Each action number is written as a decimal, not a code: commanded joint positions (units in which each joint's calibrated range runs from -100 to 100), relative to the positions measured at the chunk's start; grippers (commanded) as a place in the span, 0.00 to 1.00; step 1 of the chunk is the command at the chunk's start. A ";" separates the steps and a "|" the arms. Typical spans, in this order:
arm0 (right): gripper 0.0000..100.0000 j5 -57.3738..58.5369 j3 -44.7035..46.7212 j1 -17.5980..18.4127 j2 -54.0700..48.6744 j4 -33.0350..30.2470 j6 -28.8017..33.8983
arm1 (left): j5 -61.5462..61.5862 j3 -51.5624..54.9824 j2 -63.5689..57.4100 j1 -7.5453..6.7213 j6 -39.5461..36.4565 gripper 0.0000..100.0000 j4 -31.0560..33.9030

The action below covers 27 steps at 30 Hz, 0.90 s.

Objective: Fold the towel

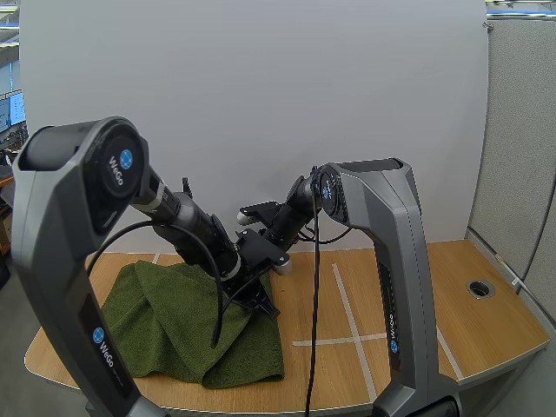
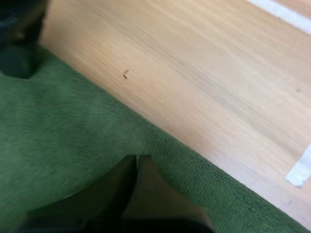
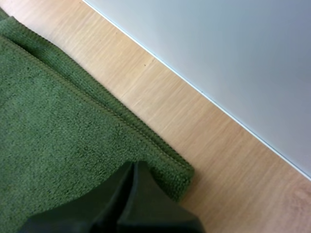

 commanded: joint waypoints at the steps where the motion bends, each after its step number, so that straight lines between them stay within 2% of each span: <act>1: 0.00 1.77 0.15 -0.03 0.40 -1.91 0.22 | 6.49 -0.38 -5.55 1.82 -6.13 0.00 7.17; 5: 0.00 1.77 0.15 -0.03 0.40 -2.50 0.22 | 13.79 -0.38 -7.62 4.11 -8.87 0.00 11.09; 8: 0.00 2.16 0.15 -0.03 0.40 -2.81 0.34 | 19.51 -0.25 -8.94 6.70 -9.20 0.00 11.90; 12: 0.00 2.56 0.15 -0.03 0.40 -2.81 0.34 | 25.90 -0.25 -10.36 9.41 -9.27 0.00 13.61; 18: 0.00 2.74 0.15 -0.03 0.40 -3.22 0.34 | 29.03 -0.25 -14.88 13.99 -9.52 0.00 17.28; 25: 0.00 2.74 0.15 -0.03 0.40 -3.35 0.34 | 29.73 -0.25 -17.79 16.11 -9.43 0.00 19.70; 27: 0.00 2.74 0.15 -0.03 0.40 -3.67 0.34 | 30.76 -0.25 -20.40 17.90 -9.08 0.00 21.68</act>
